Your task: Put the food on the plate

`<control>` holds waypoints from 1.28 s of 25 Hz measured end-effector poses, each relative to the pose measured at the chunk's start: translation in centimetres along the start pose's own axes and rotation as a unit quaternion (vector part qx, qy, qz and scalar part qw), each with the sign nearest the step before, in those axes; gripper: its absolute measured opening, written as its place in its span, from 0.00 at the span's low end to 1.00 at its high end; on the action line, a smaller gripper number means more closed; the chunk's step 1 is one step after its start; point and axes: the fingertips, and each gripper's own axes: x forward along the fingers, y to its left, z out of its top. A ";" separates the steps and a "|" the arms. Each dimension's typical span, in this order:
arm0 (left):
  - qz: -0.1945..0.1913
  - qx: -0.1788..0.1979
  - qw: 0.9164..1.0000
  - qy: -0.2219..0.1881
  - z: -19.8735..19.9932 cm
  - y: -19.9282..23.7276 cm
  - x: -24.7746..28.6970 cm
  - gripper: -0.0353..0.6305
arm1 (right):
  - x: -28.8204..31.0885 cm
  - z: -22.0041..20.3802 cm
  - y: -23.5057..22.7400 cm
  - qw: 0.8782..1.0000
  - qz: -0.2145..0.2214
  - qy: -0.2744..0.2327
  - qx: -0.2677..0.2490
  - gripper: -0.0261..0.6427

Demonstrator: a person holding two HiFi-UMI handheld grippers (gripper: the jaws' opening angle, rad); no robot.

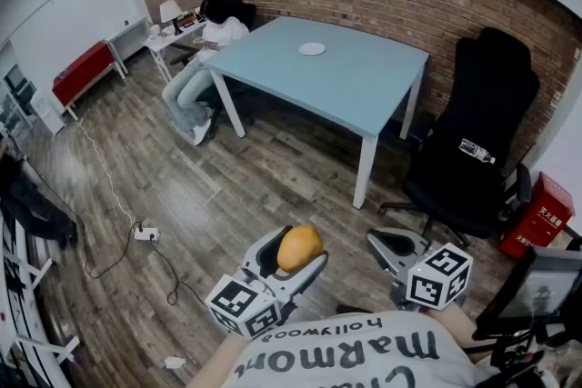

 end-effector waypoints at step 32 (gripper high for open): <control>0.001 -0.006 1.000 -0.010 -0.1 6.2 0.6 0.57 | 4.7 -0.1 -5.3 0.998 -0.047 -0.021 0.030 0.06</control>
